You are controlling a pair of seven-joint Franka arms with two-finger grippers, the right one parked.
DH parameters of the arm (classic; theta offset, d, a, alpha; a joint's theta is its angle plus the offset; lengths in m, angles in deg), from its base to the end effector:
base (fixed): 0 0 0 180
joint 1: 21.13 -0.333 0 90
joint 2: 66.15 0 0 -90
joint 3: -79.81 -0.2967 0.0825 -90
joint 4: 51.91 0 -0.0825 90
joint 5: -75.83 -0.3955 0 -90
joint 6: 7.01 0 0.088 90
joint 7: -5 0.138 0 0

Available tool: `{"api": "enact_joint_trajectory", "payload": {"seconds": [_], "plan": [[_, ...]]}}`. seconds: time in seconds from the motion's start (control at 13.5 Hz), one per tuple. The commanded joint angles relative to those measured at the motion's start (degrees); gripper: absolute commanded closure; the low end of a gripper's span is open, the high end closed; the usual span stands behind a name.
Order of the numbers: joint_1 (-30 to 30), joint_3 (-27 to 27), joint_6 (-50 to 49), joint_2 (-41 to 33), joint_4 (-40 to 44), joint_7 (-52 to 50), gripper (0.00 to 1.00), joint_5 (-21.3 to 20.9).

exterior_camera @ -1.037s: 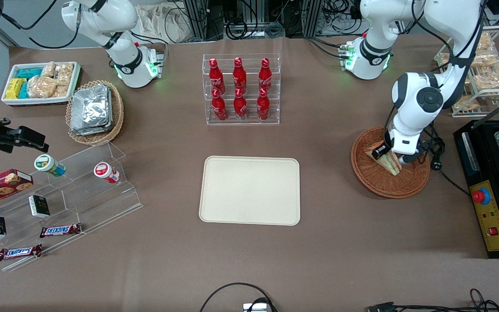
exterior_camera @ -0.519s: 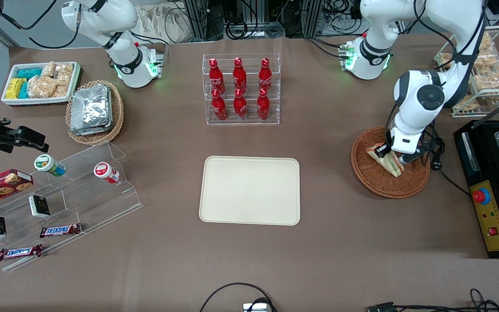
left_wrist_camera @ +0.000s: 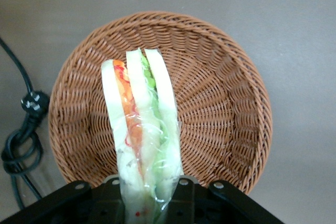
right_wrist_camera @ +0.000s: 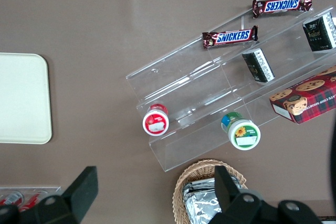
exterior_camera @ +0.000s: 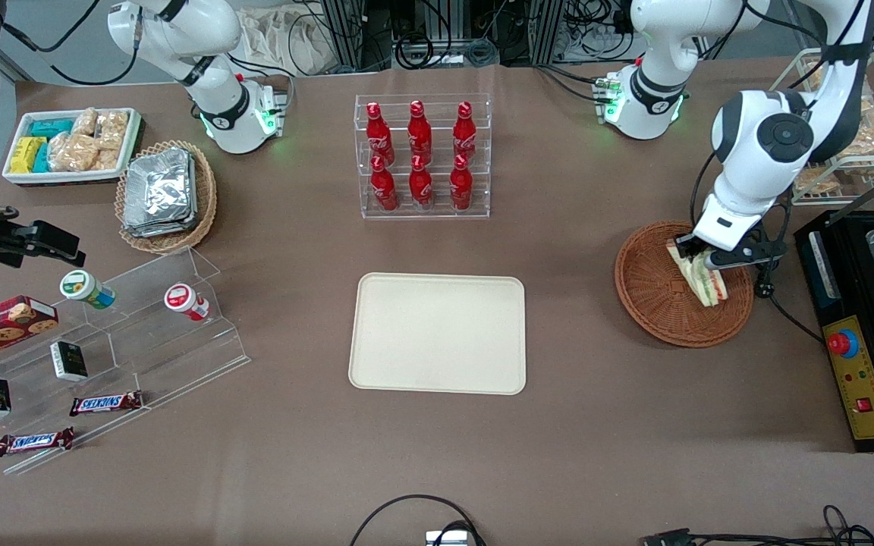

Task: Place sandwich from basket to tray
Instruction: 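Carry the sandwich with the left gripper over the beige tray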

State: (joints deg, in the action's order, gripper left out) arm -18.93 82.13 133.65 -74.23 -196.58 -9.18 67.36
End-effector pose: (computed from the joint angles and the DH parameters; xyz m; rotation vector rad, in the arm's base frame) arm 0.4682 -0.0336 0.2764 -3.0470 -0.0879 -0.1317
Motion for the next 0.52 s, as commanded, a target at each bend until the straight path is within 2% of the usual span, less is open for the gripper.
{"api": "enact_joint_trajectory", "payload": {"seconds": [0.0, 0.3, 0.44], "plan": [[0.5, 0.2, -1.9, -1.2, 1.5, 7.1, 1.00, 0.4], [5.2, 0.1, -2.1, 0.5, 5.7, 17.0, 1.00, 5.1], [5.4, 2.0, -2.6, 2.3, 8.5, 17.4, 1.00, 5.6]]}}
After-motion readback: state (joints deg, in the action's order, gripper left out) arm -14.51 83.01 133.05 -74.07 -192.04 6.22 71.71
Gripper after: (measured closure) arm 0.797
